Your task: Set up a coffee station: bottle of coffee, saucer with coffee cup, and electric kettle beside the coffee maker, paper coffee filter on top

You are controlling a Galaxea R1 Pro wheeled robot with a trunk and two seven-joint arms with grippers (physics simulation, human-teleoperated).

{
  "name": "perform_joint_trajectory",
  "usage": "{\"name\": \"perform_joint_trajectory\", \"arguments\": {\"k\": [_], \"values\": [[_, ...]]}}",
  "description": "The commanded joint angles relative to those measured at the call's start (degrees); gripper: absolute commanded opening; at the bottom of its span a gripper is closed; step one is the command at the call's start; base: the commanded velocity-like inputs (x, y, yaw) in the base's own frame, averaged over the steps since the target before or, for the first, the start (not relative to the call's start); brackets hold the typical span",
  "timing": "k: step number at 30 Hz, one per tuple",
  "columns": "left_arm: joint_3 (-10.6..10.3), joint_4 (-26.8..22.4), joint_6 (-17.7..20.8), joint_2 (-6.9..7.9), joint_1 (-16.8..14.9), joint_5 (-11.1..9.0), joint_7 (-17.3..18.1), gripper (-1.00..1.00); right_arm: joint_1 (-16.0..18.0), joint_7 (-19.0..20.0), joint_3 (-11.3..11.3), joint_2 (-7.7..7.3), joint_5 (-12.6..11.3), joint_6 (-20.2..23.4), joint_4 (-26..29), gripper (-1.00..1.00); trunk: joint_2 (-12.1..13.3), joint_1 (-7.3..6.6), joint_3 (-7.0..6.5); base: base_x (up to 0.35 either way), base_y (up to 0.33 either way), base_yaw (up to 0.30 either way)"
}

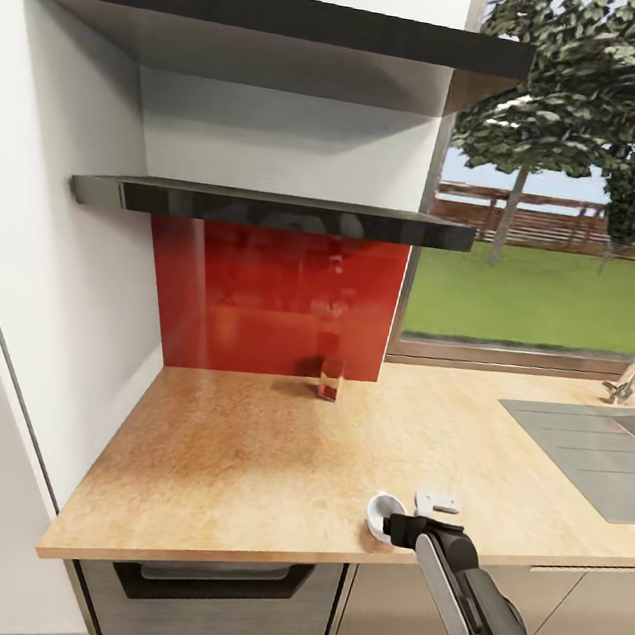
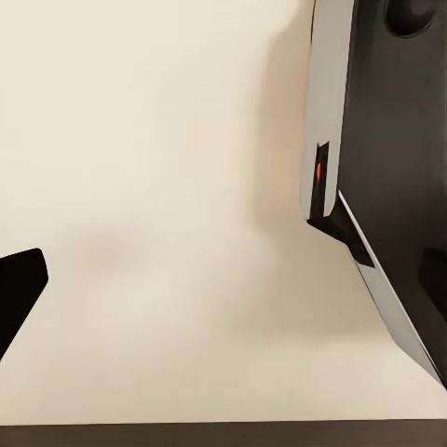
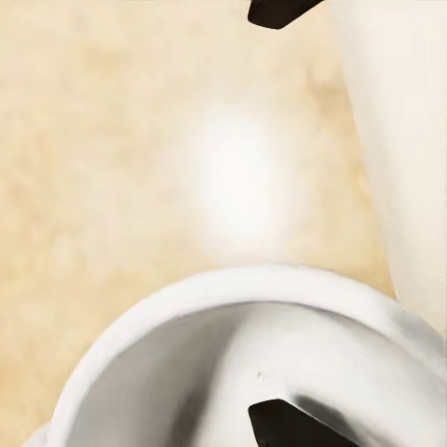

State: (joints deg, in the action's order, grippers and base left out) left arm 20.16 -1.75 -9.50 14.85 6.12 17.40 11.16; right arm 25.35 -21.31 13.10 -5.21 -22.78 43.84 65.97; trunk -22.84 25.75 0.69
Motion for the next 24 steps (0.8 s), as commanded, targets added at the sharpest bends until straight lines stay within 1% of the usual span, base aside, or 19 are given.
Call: {"name": "perform_joint_trajectory", "arguments": {"k": [1,7,8,24], "values": [[0.49,-0.10,-0.09,0.00,0.03,0.53,0.22,1.00,0.05,-0.58,0.18,-0.06,-0.60,0.07,-0.19,1.00,-0.09,0.03,0.07,0.000,0.000,0.000],[0.49,-0.10,-0.09,0.00,0.03,0.53,0.22,1.00,0.05,-0.57,0.22,-0.06,-0.63,0.02,-0.61,1.00,-0.09,0.03,0.07,0.000,0.000,0.000],[0.49,-0.10,-0.09,0.00,0.03,0.53,0.22,1.00,0.05,-0.57,0.21,-0.06,-0.64,0.02,-0.60,-1.00,-0.09,0.03,0.07,0.000,0.000,0.000],[0.49,-0.10,-0.09,0.00,0.03,0.53,0.18,1.00,0.05,-0.57,0.17,-0.06,-0.69,0.02,-0.49,-1.00,-0.09,0.03,0.07,0.000,0.000,0.000]]}}
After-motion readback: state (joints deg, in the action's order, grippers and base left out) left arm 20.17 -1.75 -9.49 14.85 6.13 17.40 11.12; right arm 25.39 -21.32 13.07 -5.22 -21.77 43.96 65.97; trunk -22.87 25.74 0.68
